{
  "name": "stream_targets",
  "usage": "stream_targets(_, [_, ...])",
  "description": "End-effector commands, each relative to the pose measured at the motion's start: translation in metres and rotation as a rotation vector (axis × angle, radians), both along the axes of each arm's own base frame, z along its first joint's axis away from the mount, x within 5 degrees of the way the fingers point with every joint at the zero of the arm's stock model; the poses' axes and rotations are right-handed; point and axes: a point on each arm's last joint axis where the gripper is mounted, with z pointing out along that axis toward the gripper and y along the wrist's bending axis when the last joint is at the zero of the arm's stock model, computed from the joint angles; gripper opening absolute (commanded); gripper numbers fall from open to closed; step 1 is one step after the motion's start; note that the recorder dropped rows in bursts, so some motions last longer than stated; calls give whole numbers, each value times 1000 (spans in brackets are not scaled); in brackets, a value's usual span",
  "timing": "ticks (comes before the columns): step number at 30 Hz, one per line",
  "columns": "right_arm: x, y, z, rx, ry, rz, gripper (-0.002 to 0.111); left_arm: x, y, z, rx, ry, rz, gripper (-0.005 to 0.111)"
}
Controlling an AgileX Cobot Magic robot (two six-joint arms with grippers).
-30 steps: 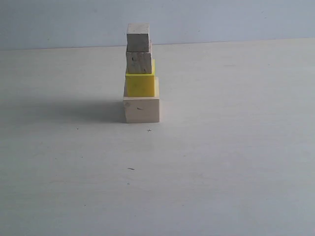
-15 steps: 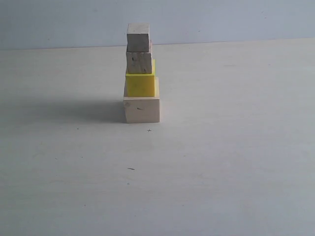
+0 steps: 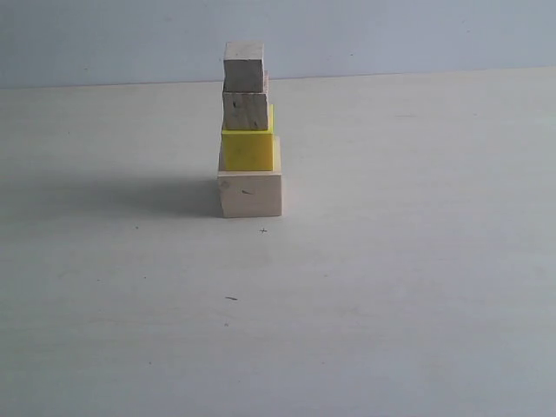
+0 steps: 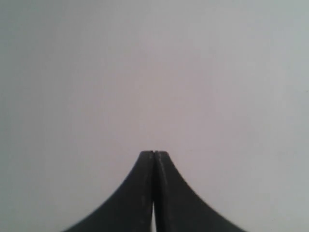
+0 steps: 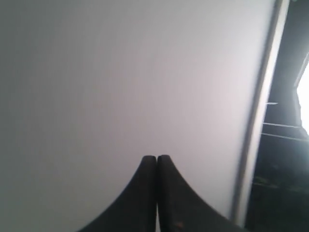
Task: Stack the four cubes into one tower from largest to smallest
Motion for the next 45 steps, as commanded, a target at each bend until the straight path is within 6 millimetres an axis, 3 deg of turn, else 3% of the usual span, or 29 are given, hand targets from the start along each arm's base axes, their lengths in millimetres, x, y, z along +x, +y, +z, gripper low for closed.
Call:
stream_targets(1, [-1, 14, 0, 109, -49, 235, 0, -15, -2, 3, -10, -42, -15, 0])
stream_targets(8, [9, 44, 4, 23, -283, 523, 0, -41, -5, 8, 4, -120, -30, 0])
stream_targets(16, [59, 70, -25, -70, -223, 618, 0, -58, -10, 9, 30, -152, -65, 0])
stream_targets(21, [73, 77, -33, -91, -209, 652, 0, -58, -10, 8, 64, -146, -54, 0])
stream_targets(38, [-6, 68, -29, -446, -474, 539, 0, -102, -17, 7, 140, -252, -71, 0])
stream_targets(45, [-43, 58, -35, -441, -579, 517, 0, -106, -21, 5, 126, -243, -107, 0])
